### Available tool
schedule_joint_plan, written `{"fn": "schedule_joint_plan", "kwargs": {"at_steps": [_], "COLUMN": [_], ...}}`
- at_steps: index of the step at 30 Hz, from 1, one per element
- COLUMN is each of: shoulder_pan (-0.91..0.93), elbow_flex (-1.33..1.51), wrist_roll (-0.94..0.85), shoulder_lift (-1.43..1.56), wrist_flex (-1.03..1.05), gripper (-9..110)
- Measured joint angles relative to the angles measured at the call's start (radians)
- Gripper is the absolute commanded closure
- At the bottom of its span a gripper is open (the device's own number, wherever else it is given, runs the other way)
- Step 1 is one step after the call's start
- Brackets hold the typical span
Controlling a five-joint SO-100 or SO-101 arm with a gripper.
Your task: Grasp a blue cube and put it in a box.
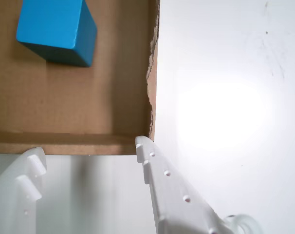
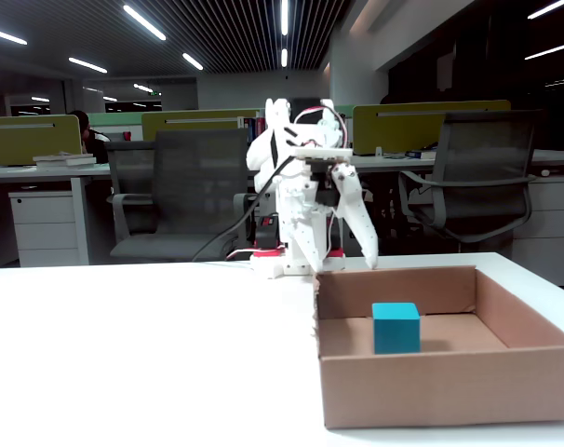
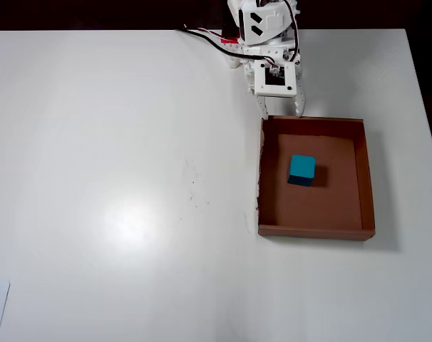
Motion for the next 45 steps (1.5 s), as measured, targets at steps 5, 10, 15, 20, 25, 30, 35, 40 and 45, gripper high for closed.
{"fn": "schedule_joint_plan", "kwargs": {"at_steps": [5,10,15,20,25,30,35,40,45], "shoulder_pan": [0.0,0.0,0.0,0.0,0.0,0.0,0.0,0.0,0.0], "elbow_flex": [-0.002,-0.002,-0.002,-0.002,-0.002,-0.002,-0.002,-0.002,-0.002], "wrist_roll": [0.0,0.0,0.0,0.0,0.0,0.0,0.0,0.0,0.0], "shoulder_lift": [0.0,0.0,0.0,0.0,0.0,0.0,0.0,0.0,0.0], "wrist_flex": [0.018,0.018,0.018,0.018,0.018,0.018,0.018,0.018,0.018], "gripper": [77,77,77,77,77,77,77,77,77]}}
